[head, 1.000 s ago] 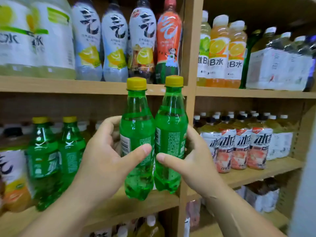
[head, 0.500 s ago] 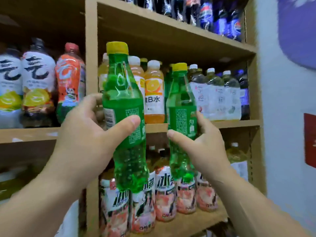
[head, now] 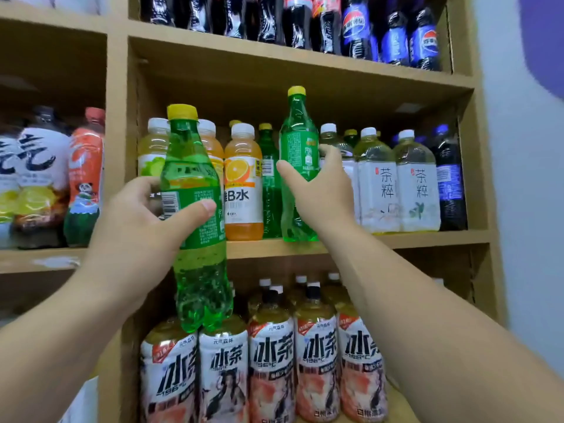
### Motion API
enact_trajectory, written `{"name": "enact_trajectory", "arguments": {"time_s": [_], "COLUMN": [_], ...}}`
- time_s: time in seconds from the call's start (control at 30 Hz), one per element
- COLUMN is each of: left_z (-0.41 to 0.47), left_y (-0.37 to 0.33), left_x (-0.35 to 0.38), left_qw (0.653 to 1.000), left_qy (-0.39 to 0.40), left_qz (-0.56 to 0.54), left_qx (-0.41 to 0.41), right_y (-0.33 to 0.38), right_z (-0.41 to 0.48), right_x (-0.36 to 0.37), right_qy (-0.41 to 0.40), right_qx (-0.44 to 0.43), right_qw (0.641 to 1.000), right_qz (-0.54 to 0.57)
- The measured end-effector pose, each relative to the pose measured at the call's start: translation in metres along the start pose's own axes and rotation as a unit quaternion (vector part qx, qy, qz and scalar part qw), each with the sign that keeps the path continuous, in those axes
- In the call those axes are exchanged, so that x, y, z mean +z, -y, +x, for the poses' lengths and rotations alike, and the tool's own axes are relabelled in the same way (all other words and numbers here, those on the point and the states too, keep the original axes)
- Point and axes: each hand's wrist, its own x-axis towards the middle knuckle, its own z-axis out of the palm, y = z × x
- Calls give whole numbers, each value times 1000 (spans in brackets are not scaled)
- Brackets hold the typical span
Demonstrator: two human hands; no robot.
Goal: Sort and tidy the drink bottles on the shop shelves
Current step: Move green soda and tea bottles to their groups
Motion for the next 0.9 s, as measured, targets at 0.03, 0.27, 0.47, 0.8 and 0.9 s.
{"name": "enact_trajectory", "arguments": {"time_s": [0.03,0.27,0.47,0.8,0.9], "left_z": [0,0,6,45,55], "left_y": [-1,-15,-21,-29,-25], "left_x": [0,9,21,47,58], "left_qw": [1000,1000,999,998,998], "left_qy": [-6,-4,24,15,23], "left_qz": [3,0,-17,-47,-27], "left_qx": [-1,19,23,46,54], "right_y": [4,-11,-19,-43,-52], "right_z": [3,3,0,-21,-29], "right_x": [3,22,23,16,11], "right_qy": [-13,-32,-27,55,44], "right_qx": [-21,-60,-81,-127,-134], "right_qw": [1000,995,988,978,981], "right_qz": [-4,-72,-132,-157,-132]}}
